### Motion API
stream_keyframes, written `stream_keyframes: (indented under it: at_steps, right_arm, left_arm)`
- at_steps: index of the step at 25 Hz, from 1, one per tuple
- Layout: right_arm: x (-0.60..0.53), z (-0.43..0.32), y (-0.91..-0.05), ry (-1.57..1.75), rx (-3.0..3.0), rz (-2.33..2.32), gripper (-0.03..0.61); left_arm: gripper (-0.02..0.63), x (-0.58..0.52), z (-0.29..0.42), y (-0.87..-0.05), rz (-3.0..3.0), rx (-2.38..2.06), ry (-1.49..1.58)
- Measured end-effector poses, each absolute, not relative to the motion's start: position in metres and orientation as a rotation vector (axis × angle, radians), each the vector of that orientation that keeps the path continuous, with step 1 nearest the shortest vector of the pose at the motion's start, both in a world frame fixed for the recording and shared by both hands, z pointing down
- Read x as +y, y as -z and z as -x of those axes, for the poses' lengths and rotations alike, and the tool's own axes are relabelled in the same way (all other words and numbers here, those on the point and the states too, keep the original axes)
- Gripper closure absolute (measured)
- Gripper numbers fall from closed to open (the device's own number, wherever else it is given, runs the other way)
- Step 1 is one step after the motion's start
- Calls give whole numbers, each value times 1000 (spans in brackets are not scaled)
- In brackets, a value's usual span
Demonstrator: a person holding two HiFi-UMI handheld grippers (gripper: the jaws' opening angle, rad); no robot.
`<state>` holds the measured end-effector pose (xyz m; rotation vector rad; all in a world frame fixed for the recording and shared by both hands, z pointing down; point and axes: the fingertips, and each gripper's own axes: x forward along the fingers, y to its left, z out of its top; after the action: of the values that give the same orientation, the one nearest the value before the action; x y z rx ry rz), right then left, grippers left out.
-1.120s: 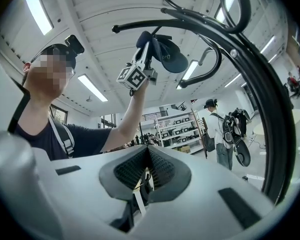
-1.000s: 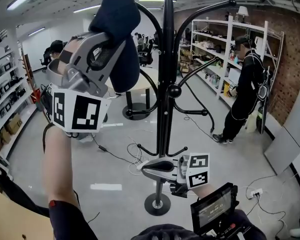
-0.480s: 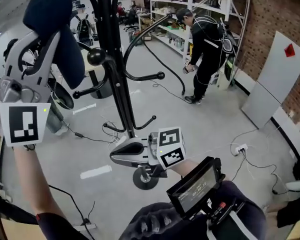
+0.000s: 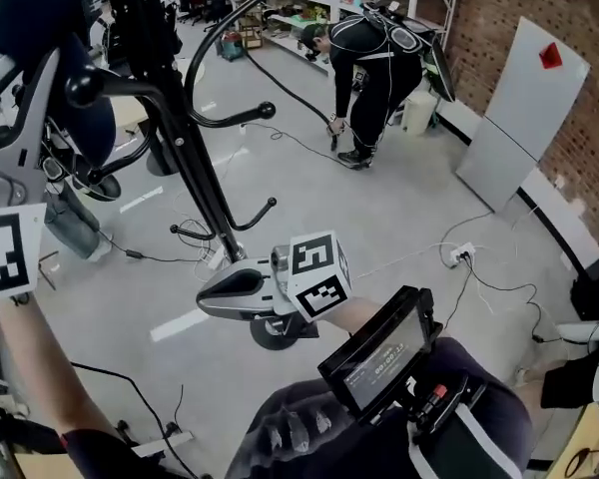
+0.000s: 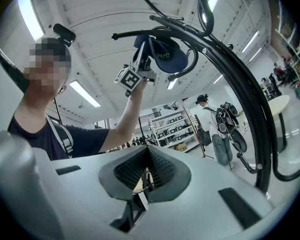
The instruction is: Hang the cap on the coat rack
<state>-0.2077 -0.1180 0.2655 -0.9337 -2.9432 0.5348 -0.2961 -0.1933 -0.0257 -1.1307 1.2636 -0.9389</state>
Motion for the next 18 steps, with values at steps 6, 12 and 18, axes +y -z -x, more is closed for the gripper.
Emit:
stream_keyframes:
  at_steps: [6, 12, 18]
  right_arm:
    - [-124, 208, -276, -528, -2951, 916, 575]
    - [-125, 206, -275, -544, -2943, 905, 575]
    - [-121, 205, -273, -562, -2936, 911, 575]
  left_arm:
    - [591, -191, 260, 41, 1196, 1254, 664]
    - [591, -180, 265, 55, 1227, 1287, 532]
    - [591, -187, 260, 47, 1204, 1290, 673]
